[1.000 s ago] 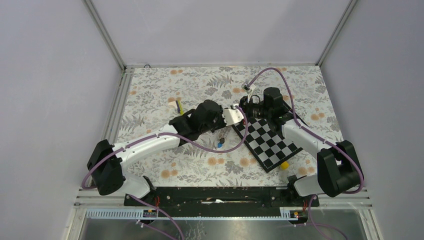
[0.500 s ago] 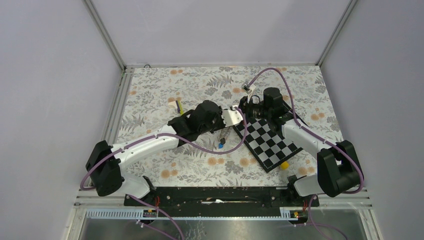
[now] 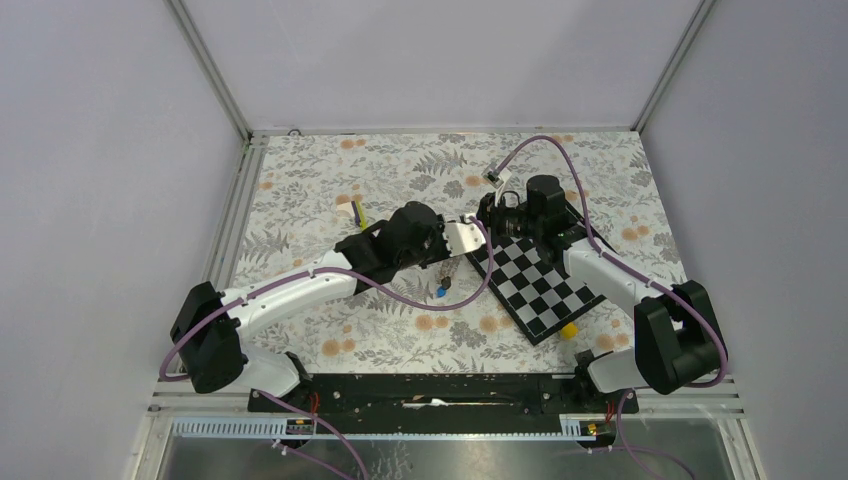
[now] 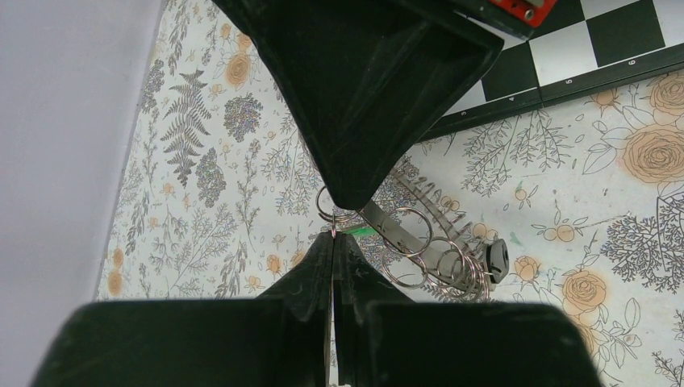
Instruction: Put the keys on the keyring
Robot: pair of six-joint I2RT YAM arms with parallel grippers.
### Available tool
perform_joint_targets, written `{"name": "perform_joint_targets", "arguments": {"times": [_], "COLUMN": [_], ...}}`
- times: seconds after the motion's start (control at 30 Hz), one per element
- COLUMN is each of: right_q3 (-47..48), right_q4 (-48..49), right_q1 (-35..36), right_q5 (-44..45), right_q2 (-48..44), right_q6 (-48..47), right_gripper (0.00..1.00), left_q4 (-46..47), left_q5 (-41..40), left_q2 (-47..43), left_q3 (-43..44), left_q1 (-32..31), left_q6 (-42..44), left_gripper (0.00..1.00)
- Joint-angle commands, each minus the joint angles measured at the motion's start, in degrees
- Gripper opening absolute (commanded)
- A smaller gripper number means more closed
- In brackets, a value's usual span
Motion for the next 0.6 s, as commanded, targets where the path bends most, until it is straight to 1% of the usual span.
{"name": "perform_joint_targets", "arguments": {"times": [0.0, 0.37, 0.57], "right_q3": [1.3, 1.26, 1.3], "right_q4": [2.94, 2.88, 3.09], "right_q1": [0.27, 0.27, 0.27], "right_q5": [-0.31, -0.78, -1.17], "right_q2": [-1.14, -1.15, -0.85], "right_q6": [-0.58, -0.83, -0.55], "right_gripper": [0.0, 0.0, 0.0], "left_q4": [1.18, 3.3, 3.6], "left_q5": [1.34, -3.36, -4.01], "left_q2": [-1.81, -1.39, -1.0], "left_q3": [0.22, 0.84, 1.54], "left_q1": [-0.26, -0.25, -0.29], "left_q6": [0.33, -0.69, -0.99], "left_gripper": [0.0, 0.0, 0.0]}}
